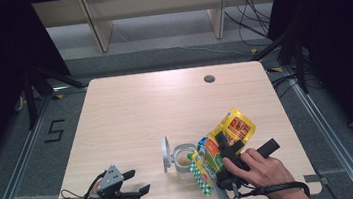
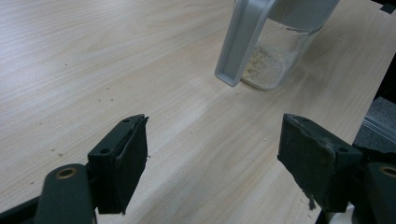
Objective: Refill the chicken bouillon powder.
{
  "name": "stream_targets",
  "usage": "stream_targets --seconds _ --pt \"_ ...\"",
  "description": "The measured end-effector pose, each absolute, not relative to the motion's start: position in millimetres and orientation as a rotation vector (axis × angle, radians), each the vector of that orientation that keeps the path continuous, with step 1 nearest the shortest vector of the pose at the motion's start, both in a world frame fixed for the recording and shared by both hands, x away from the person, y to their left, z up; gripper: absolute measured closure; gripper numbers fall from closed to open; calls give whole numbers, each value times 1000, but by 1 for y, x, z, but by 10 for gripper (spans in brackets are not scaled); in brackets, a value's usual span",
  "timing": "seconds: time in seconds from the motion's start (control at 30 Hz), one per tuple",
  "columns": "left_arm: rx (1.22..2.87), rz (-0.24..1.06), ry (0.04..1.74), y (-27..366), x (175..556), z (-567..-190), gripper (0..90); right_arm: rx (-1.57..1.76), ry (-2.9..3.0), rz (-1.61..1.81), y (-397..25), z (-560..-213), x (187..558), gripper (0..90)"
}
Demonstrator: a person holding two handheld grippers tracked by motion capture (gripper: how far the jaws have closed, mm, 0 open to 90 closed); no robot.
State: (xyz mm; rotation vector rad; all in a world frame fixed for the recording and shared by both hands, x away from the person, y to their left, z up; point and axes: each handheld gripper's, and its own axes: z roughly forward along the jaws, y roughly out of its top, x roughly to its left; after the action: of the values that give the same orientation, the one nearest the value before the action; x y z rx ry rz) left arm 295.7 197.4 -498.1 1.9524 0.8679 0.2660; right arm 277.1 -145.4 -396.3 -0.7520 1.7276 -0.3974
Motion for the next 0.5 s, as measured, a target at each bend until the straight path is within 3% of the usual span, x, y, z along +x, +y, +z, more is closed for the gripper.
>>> stream_targets --seconds 0.5 --pt "1964 278 845 198 297 -498 234 -716 1751 -373 -149 -398 276 564"
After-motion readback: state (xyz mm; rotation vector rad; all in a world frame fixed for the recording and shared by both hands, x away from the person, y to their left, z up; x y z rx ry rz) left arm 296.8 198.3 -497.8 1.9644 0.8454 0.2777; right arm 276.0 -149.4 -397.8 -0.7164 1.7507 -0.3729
